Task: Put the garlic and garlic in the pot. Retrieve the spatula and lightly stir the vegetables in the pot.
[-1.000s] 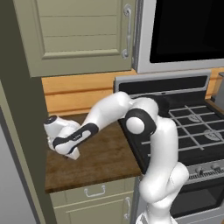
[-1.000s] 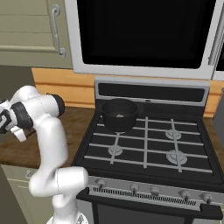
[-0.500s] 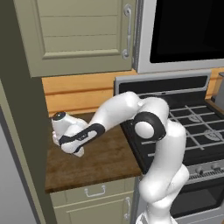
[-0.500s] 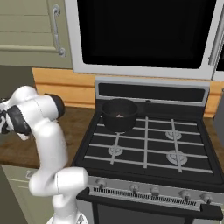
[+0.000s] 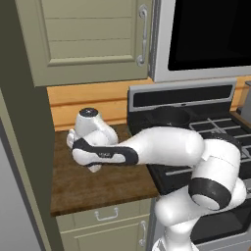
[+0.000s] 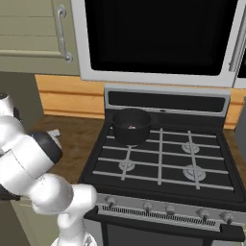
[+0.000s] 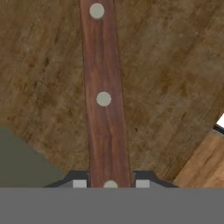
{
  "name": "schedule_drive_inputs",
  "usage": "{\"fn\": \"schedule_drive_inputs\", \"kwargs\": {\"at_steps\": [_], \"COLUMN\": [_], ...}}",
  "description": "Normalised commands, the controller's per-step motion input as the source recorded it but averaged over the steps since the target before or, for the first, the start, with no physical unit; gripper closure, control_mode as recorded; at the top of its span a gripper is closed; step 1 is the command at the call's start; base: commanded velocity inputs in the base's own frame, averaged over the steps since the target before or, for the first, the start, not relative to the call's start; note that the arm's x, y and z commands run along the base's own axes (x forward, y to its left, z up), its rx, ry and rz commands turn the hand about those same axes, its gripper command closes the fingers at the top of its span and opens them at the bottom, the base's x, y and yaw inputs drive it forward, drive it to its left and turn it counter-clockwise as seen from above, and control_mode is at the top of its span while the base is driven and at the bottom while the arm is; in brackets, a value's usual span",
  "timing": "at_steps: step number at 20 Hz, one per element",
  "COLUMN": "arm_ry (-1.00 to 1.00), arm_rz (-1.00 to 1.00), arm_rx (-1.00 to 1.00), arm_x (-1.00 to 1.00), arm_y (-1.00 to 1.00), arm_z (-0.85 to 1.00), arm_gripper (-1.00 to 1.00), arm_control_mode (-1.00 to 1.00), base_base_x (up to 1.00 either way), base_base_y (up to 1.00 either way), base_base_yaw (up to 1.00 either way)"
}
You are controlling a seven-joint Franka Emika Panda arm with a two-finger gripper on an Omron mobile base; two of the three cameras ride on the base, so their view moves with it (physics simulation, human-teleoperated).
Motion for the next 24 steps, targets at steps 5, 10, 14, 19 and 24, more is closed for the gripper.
{"fn": "schedule_drive_inputs", "kwargs": {"at_steps": [5, 10, 14, 19, 24], "arm_ry": [-0.14, -0.16, -0.10, -0.07, -0.01], "arm_rz": [-0.12, -0.11, -0.10, -0.01, -0.01], "arm_rx": [0.41, 0.44, 0.44, 0.44, 0.42], "arm_x": [-0.64, -0.32, 0.01, 0.27, 0.64], "arm_y": [-0.91, -1.00, -0.95, -0.82, -0.91], "arm_z": [0.67, 0.48, 0.74, 0.72, 0.30], "arm_gripper": [1.00, 1.00, 1.00, 1.00, 1.00], "arm_control_mode": [-1.00, -1.00, -1.00, -1.00, -1.00], "base_base_x": [0.00, 0.00, 0.00, 0.00, 0.00], "base_base_y": [0.00, 0.00, 0.00, 0.00, 0.00], "base_base_yaw": [0.00, 0.00, 0.00, 0.00, 0.00]}}
